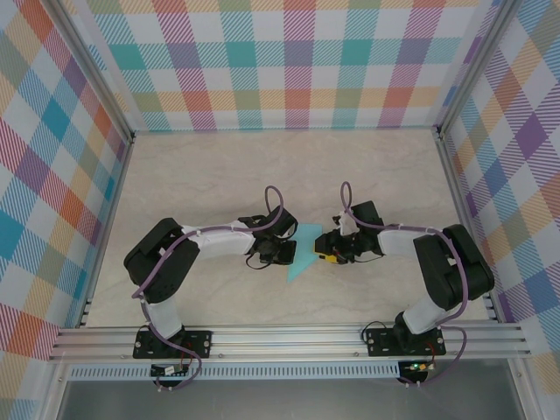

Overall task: Fold a paper plane with a square sheet of paper (pick it up from the middle)
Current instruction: Fourth fold the wing at the center of the table.

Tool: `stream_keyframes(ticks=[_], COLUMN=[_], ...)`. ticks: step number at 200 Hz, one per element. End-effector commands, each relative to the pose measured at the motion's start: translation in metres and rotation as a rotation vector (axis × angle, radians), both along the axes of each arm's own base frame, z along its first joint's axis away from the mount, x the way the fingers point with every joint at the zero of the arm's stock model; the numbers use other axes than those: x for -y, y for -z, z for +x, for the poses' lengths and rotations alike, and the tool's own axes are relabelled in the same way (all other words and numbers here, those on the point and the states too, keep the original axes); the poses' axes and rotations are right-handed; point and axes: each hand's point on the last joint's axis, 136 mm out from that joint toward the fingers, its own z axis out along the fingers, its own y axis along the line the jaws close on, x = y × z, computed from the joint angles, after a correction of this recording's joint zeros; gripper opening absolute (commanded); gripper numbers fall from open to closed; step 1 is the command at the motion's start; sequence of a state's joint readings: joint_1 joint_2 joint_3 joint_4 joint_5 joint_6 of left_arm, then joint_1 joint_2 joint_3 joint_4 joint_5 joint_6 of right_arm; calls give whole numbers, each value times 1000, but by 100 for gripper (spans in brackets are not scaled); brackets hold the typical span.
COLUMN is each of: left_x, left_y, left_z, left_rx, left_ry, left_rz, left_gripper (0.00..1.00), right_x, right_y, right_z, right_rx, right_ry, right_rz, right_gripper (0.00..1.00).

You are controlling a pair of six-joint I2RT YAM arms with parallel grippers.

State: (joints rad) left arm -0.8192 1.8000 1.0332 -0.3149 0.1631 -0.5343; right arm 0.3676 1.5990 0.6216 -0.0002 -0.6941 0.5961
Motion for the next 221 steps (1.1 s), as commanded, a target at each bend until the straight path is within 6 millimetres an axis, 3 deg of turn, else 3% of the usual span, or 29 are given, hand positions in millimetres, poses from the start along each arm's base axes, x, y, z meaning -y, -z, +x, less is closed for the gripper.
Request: stream_keyframes(ticks=[1, 32, 84, 143, 221], left_x=[-8, -9, -14, -12, -11], left_y=[7, 7, 8, 10, 9], left_z=[2, 2, 2, 2, 1], left_rx=[-17, -14, -8, -15, -17], left_ry=[-21, -22, -28, -27, -25], left_rz=[39, 44, 70, 62, 56], left_gripper=[6, 6, 6, 5, 5], right_x=[-9, -7, 17, 5, -8], right_y=[-7, -5, 1, 12, -5], right_z=[6, 7, 10, 14, 13], right_rx=[11, 6, 16, -81, -39], right_ry=[-19, -4, 118, 134, 75], right_rz=[40, 14, -131, -77, 6], right_gripper=[46, 45, 46, 44, 35])
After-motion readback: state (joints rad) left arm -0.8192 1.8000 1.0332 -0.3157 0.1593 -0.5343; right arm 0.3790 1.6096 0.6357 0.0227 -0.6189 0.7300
